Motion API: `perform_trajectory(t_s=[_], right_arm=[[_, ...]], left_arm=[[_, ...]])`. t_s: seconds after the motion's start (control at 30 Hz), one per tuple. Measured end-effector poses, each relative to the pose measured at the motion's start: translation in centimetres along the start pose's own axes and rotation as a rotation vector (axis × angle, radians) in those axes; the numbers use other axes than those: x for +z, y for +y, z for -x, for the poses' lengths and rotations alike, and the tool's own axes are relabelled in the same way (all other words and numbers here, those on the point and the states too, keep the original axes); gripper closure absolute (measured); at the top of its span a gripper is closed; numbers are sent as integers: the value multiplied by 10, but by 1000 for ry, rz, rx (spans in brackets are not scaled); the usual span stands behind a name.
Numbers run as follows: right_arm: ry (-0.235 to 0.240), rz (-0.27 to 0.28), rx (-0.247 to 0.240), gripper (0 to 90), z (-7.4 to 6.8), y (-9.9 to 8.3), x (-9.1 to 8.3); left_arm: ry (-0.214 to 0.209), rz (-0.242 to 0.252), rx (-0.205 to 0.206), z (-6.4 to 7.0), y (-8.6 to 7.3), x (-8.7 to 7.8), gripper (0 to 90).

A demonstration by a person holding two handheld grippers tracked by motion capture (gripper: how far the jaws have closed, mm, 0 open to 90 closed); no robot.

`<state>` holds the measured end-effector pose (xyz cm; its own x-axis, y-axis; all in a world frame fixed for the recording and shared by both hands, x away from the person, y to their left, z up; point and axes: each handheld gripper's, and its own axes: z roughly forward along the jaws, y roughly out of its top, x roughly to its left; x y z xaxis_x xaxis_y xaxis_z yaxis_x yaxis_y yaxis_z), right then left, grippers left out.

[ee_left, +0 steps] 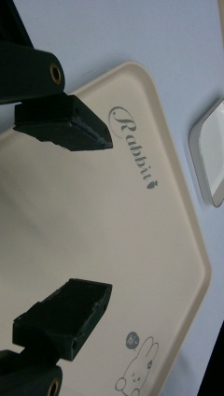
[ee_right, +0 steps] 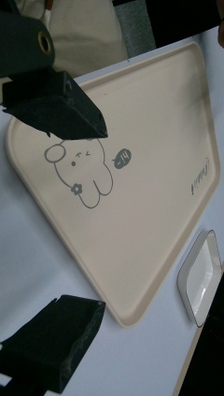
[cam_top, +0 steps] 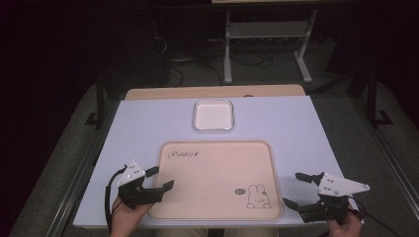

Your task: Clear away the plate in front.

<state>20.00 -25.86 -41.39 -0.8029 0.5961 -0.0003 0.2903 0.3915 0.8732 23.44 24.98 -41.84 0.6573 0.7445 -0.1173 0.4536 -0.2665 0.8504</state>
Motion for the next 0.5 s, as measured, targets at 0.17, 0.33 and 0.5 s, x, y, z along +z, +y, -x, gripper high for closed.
perform_trajectory(t_s=[0.17, 0.33, 0.5], right_arm=[[-1, 1, 2, 131, 0, 0, 0], [-6, 3, 4, 131, 0, 0, -1], [-12, 4, 11, 131, 0, -1, -1]], left_arm=[[4, 31, 5, -1, 10, 4, 246], [5, 28, 5, -3, 15, 9, 246], [-1, 28, 15, -4, 26, 15, 246]])
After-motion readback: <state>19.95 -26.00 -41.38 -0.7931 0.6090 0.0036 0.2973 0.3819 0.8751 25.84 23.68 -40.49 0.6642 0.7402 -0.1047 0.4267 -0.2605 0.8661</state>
